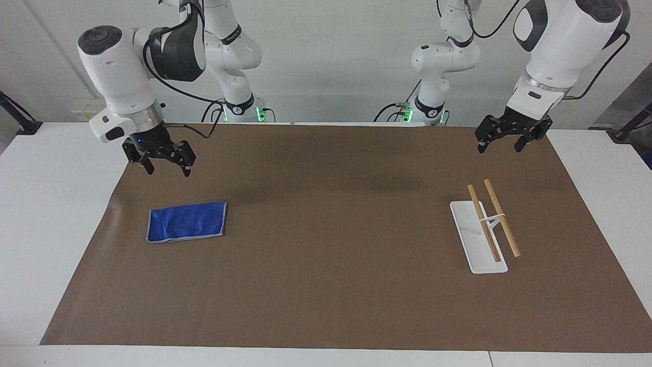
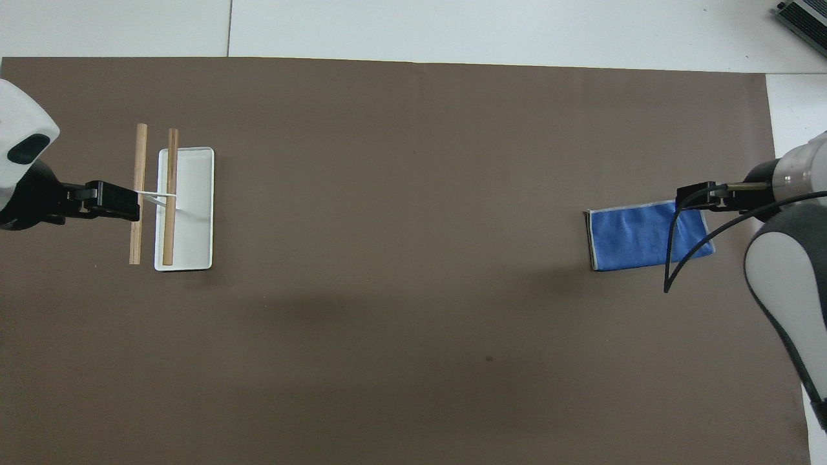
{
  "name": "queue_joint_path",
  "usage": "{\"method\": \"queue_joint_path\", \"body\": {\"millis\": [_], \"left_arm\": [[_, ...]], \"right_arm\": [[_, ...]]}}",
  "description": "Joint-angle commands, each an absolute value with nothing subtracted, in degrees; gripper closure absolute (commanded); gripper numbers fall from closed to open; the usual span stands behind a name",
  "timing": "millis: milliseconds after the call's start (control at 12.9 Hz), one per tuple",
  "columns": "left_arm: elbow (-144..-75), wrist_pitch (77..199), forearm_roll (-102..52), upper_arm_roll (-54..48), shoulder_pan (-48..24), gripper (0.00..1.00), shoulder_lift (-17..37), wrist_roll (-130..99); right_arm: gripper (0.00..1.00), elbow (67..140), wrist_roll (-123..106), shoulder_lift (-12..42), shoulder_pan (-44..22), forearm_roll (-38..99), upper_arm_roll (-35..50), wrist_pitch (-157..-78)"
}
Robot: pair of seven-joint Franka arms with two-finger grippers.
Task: Right arm passes towel to left arm to hang
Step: 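Reach the right gripper down to the blue towel's edge, then close the right gripper on the blue towel's edge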
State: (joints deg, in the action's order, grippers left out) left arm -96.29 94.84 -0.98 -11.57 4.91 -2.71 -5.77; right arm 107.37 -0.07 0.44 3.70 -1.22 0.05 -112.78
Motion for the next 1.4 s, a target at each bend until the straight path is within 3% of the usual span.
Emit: {"method": "queue_joint_path", "body": {"millis": [0,466,777,1166,1244,1321], "left_arm": [[-97.12,95.54,0.00,-11.60,4.57,0.00,-3.60,-6.33],[-97.12,95.54,0.00,-11.60,4.57,0.00,-3.60,-6.42],[-97.29,95.54,0.00,-11.60,4.57,0.00,-3.69,-6.42],[-97.29,95.54,0.00,-11.60,4.57,0.00,-3.69,-6.42],[-97.29,95.54,0.00,-11.60,4.57,0.00,-3.69,-6.42],[-97.29,95.54,0.00,-11.60,4.57,0.00,-3.69,-6.42]], "right_arm": [[0.00,110.21,-3.60,3.58,5.88,0.00,0.26,-117.33],[0.00,121.90,-8.17,9.30,8.35,0.00,0.26,-136.30],[0.00,121.90,-8.00,13.96,8.26,0.00,0.35,-140.45],[0.00,123.84,-7.65,14.50,7.82,0.00,0.35,-140.71],[0.12,123.84,-7.47,14.50,7.82,0.00,0.35,-140.71],[0.42,123.92,-6.77,14.41,7.65,0.00,0.35,-140.71]]}}
